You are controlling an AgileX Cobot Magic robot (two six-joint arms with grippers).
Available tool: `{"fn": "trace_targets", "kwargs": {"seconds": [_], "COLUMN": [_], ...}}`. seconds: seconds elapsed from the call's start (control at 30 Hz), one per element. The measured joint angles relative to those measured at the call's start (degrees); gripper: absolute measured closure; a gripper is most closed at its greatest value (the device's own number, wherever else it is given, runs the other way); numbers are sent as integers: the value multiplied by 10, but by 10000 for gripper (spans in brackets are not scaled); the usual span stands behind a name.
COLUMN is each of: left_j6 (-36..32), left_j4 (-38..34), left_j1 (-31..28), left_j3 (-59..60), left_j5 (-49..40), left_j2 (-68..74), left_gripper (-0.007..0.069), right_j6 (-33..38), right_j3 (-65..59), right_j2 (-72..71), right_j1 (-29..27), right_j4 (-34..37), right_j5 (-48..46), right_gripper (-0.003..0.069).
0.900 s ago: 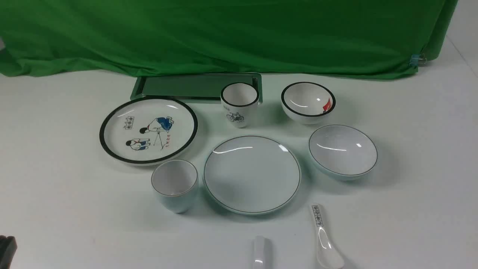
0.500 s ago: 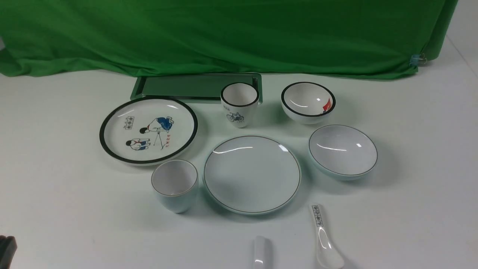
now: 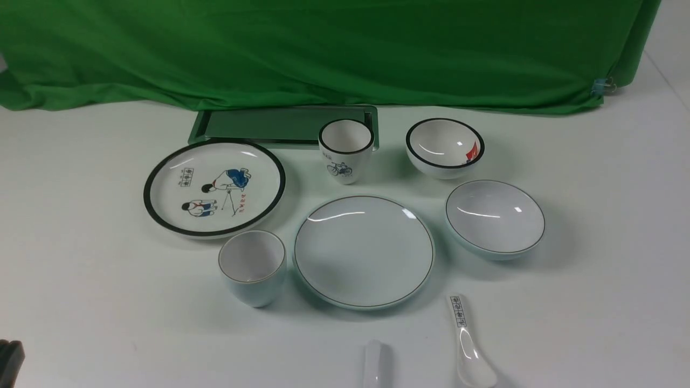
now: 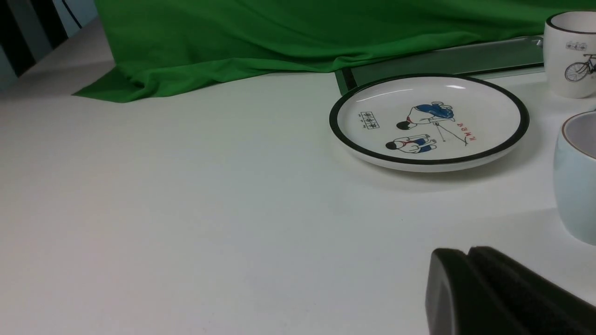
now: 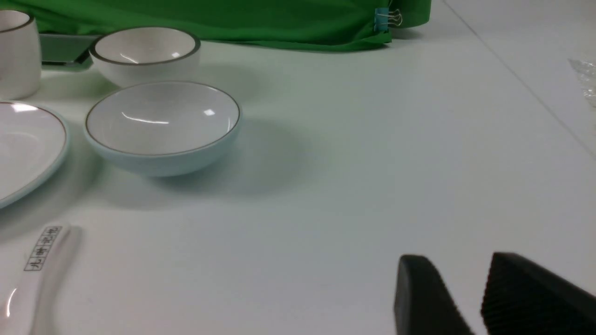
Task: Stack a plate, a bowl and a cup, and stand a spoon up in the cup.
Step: Use the right arm to grab a blue rice bowl
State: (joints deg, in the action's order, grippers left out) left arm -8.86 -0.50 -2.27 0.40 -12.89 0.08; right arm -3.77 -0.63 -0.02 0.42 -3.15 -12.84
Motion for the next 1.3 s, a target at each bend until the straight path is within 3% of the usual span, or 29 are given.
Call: {"fn": "trace_targets", "kwargs": {"seconds": [0.77,0.87,0.97,1.0,1.03,1.07,1.1,1.2,1.3], "left_j6": [10,89,209,216,274,279,305,315,319], "left_j4": [-5,-129,-272,-280,-328,-331,-346,-352,-334], "left_j1": [0,0,0,0,0,0,0,0,0], "left_j3": [0,0,0,0,0,0,0,0,0], "left_j5": [22,91,167,167,200,204,230,257,280], "left_j2": [0,0,0,0,0,0,0,0,0], "left_gripper": [652,652,652,652,652,652,652,652,652], "right_j6": [-15,-93,-300,-300,-433,-443,-497,-528,-492], "right_j3": [0,0,0,0,0,0,0,0,0], "right_j2": [0,0,0,0,0,0,0,0,0], "right_j1": [0,0,0,0,0,0,0,0,0], "right_j4": [0,20,113,120,155,157,159,141,111], "right_j5": [3,3,3,3,3,3,3,3,3], "right_gripper": [417,417,417,417,417,417,417,417,417]}}
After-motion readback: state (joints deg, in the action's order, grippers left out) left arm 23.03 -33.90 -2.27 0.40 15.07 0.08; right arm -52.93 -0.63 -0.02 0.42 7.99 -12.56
